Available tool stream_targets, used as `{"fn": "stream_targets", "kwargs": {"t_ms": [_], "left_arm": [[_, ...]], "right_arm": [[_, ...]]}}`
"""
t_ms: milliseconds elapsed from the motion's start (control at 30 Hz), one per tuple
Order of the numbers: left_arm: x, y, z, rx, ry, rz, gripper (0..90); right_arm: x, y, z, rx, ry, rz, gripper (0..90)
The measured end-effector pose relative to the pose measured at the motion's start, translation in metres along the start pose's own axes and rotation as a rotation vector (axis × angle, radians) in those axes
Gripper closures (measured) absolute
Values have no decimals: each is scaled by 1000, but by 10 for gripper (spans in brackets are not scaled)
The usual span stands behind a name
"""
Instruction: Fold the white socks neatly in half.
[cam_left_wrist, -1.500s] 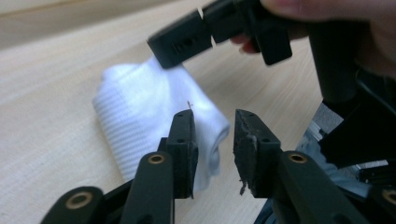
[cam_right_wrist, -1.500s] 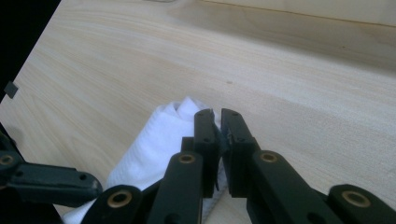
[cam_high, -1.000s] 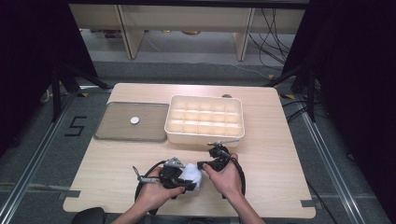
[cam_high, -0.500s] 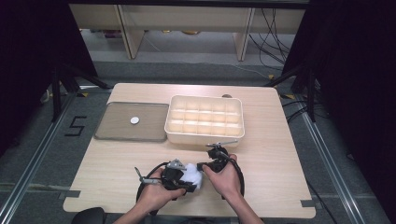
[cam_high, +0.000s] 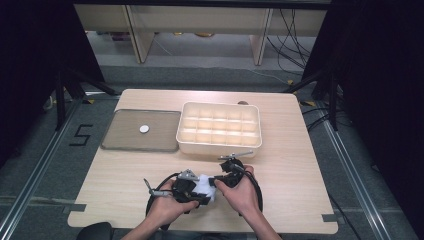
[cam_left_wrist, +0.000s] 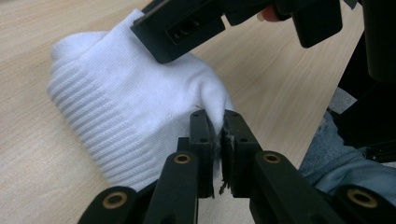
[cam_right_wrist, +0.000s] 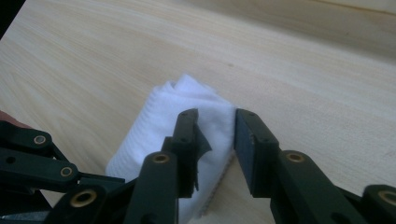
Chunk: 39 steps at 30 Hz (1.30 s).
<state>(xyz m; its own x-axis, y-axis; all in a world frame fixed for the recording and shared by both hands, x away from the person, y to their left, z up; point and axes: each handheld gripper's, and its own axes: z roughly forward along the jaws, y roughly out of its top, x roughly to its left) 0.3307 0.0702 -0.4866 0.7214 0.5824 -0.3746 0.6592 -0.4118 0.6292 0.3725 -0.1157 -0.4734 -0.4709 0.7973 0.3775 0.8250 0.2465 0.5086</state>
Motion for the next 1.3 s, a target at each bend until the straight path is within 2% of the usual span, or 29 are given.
{"fn": "stream_targets", "kwargs": {"t_ms": [133,167,333,433,600,700,767,800,967,1033,1100,1167,1200,1233,1267,1300], "left_arm": [[-1,-1,-2,-15,-7,9,789],[-1,-1,-3,-22,-12,7,745],[-5,-1,-14,-79,-43,7,739],[-5,0,-14,-76,-42,12,764],[0,-2,-6,-35,-47,-5,804],[1,-3,-3,-22,-43,-12,809],[1,-4,-1,-18,-24,-8,809],[2,-4,0,-8,-40,-10,809],[2,-5,1,-6,-36,-12,802],[2,-6,-3,-12,-35,-8,787],[3,-8,-10,-27,-31,-17,753],[4,-11,-21,-42,-27,-32,714],[6,-12,-26,-51,-24,-41,692],[7,-13,-31,-67,-11,-48,675],[9,-13,-36,-71,4,-62,649],[13,-14,-41,-75,5,-72,622]], "right_arm": [[-1,-1,1,8,7,11,805],[-1,0,1,14,4,30,815],[-1,-1,1,14,1,29,826],[-2,-1,1,11,4,26,830],[-4,-2,3,6,2,17,832],[-4,-2,3,6,1,19,832],[-5,-2,3,-2,6,2,831],[-5,-2,3,7,1,11,830],[-5,-3,3,5,0,14,824],[-3,-3,3,2,-2,30,816],[-3,-3,3,-16,7,17,802],[-2,-4,2,-32,-6,16,798],[-2,-4,3,-32,-6,19,795],[-3,-4,2,-9,1,22,791],[-3,-4,1,-2,-14,22,786],[-5,-4,2,-8,0,-2,783]]}}
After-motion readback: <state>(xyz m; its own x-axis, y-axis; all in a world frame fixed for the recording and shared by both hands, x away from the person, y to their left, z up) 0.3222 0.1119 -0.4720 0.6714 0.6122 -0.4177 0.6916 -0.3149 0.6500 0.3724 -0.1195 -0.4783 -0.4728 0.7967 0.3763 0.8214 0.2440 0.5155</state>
